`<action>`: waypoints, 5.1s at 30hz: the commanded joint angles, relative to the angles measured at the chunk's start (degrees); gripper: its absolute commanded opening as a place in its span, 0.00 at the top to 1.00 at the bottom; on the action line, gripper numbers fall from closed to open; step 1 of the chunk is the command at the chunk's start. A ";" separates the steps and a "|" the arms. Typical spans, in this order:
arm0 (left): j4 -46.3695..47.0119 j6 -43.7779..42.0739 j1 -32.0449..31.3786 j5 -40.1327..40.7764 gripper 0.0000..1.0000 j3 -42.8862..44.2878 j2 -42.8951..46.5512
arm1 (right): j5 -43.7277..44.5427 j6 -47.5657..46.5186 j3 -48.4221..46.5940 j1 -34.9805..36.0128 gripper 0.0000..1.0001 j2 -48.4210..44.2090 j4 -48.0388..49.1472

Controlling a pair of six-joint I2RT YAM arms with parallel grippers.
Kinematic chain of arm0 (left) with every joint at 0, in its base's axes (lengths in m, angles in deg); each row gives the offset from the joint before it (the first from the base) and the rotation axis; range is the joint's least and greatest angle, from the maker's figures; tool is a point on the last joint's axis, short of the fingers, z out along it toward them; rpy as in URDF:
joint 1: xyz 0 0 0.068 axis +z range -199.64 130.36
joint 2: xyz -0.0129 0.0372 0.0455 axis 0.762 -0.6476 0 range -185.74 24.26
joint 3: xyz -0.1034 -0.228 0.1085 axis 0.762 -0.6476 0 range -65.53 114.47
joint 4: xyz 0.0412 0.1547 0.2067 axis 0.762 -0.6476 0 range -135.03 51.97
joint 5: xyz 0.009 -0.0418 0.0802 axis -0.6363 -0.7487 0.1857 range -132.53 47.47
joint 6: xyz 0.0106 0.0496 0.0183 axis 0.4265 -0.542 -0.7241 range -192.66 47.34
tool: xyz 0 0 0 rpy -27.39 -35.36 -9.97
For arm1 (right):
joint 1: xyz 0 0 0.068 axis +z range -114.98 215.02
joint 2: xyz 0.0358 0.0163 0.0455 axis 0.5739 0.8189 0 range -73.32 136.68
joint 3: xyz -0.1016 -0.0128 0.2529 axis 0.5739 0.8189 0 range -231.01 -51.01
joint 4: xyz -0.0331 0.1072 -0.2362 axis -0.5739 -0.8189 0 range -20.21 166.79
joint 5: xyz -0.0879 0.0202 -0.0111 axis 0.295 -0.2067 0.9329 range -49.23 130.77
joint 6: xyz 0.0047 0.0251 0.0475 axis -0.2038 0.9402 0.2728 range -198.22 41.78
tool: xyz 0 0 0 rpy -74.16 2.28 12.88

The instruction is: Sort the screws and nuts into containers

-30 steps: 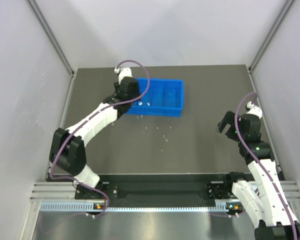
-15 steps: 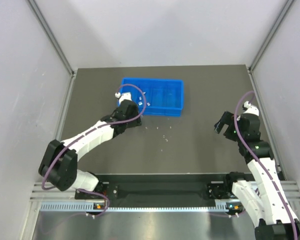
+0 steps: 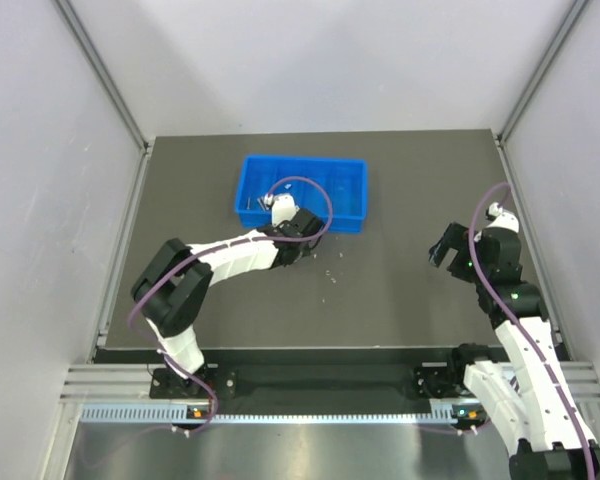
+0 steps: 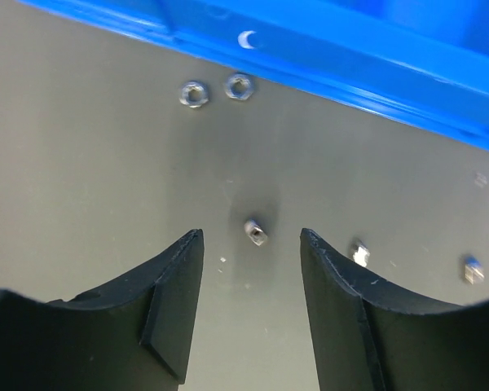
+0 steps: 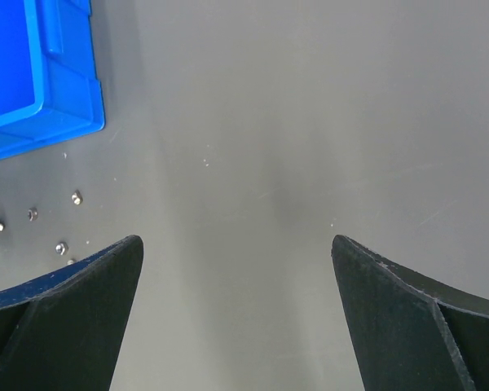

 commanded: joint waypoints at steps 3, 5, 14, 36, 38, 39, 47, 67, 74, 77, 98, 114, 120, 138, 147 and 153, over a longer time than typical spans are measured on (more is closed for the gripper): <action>-2.49 5.82 -1.49 5.50 0.45 4.09 -3.24 | 1.59 -1.04 -1.07 0.34 0.00 -0.93 2.00; -3.02 6.52 -1.93 6.37 0.46 5.15 -4.91 | 1.68 -1.22 -1.07 0.25 0.00 -0.75 2.09; -4.86 9.78 -2.20 8.66 0.53 5.86 -8.43 | 2.03 -1.49 -0.90 0.43 0.00 -0.40 2.26; -4.07 16.54 -2.37 4.97 0.86 -0.03 -8.70 | 3.17 -1.31 -1.16 0.25 0.00 -1.19 1.56; -3.02 16.11 -2.37 4.80 0.87 -0.64 -7.99 | 3.17 -1.22 -1.16 0.34 0.00 -1.02 1.65; -2.32 14.80 -2.37 4.62 0.88 -1.17 -7.38 | 3.17 -1.13 -1.16 0.25 0.00 -1.02 1.73; 3.22 3.99 -2.37 1.29 0.89 -0.12 -1.23 | 3.79 -1.22 -1.16 0.25 0.00 -0.14 1.91; 22.73 -28.54 -0.44 -9.52 0.90 29.40 -13.96 | 3.70 -0.70 -0.72 0.34 0.00 0.65 2.44; 25.63 -27.75 -0.17 -8.56 0.89 33.71 -20.38 | 3.44 -0.96 -1.16 0.34 0.00 0.48 2.09; 25.72 -28.36 -0.09 -9.09 0.87 34.25 -21.08 | 3.17 -1.05 -1.16 0.34 0.00 0.30 2.00; 7.98 -12.91 -4.21 -9.63 0.47 7.64 10.28 | 2.91 -1.13 -0.99 0.34 0.00 0.21 2.26; -11.62 17.86 -18.28 11.03 0.52 8.92 0.82 | 4.40 -0.52 -0.72 0.34 0.00 -1.02 2.00; -19.53 27.96 -20.91 12.79 0.53 15.16 -8.49 | 4.49 -0.52 -0.20 0.34 0.00 -1.54 2.78; -27.63 39.23 -22.06 12.54 0.53 22.21 -19.41 | 3.70 -0.52 -0.20 0.34 0.00 -3.21 2.61; -26.22 37.73 -21.97 12.09 0.66 22.38 -20.65 | 3.96 -0.61 -0.46 0.43 0.00 -3.83 2.26; -26.13 36.41 -21.97 11.21 0.84 22.29 -21.17 | 3.96 -0.69 -0.46 0.34 0.00 -3.92 2.35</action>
